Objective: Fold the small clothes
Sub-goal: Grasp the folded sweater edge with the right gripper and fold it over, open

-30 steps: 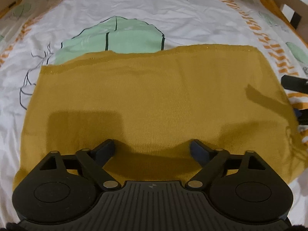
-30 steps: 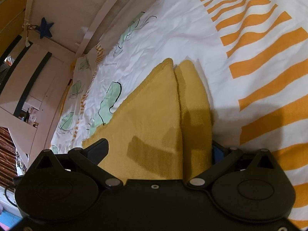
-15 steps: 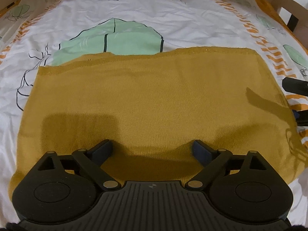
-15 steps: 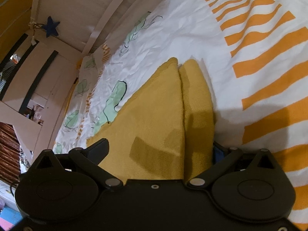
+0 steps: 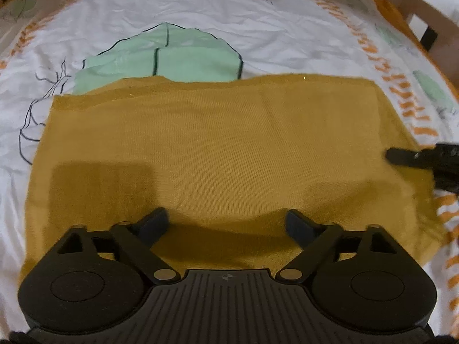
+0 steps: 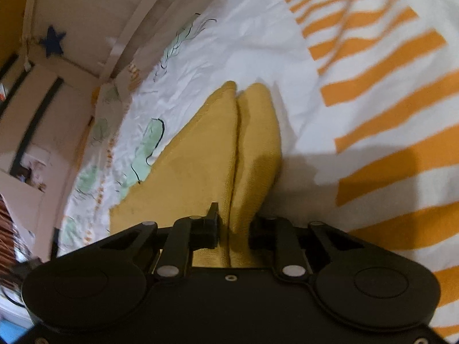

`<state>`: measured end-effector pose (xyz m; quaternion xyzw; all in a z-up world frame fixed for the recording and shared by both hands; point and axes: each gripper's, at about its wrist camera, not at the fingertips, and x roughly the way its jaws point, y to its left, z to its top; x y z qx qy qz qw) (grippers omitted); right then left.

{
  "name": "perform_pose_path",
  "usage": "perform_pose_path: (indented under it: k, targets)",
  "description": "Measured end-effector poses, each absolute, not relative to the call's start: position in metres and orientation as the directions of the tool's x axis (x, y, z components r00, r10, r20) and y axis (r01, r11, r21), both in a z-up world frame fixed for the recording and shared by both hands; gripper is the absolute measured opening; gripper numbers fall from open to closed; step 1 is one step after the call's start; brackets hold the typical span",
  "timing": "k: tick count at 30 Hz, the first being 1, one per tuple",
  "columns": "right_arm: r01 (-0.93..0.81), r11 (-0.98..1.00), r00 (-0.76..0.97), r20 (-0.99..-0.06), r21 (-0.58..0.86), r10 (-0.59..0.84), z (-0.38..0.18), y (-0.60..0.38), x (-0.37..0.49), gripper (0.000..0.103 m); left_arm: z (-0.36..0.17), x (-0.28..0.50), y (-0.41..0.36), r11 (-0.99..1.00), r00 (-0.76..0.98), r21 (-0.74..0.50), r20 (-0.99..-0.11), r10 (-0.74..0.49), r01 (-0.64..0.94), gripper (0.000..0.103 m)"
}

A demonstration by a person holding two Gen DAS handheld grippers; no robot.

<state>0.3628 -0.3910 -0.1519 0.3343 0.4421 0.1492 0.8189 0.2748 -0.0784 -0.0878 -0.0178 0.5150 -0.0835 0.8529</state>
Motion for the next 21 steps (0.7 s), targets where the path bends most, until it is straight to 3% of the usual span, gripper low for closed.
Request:
perform_pose_path:
  k: [5,12,18,21]
  targets:
    - [0.053,0.777,0.573,-0.656,0.628,0.491,-0.140,-0.383,0.361,0.027,-0.071,0.275,-0.024,0.983,0.435,-0.177,-0.882,-0.180,0.048,0.076]
    - [0.024,0.816,0.615,-0.652,0.578,0.444,-0.123,-0.362,0.355,0.026,-0.057,0.277,0.057,0.994,0.464,-0.098,-0.884,-0.066,-0.045,0.075]
    - [-0.003,0.848,0.625,-0.661,0.530,0.415,-0.103,-0.331,0.352,0.025,-0.063,0.293,0.085,0.976,0.441,-0.179,-0.891,-0.108,-0.122,0.074]
    - [-0.006,0.849,0.624,-0.661,0.529,0.417,-0.093,-0.314,0.356,0.024,-0.057,0.297,0.083,0.980,0.446,-0.186,-0.884,-0.138,-0.065,0.074]
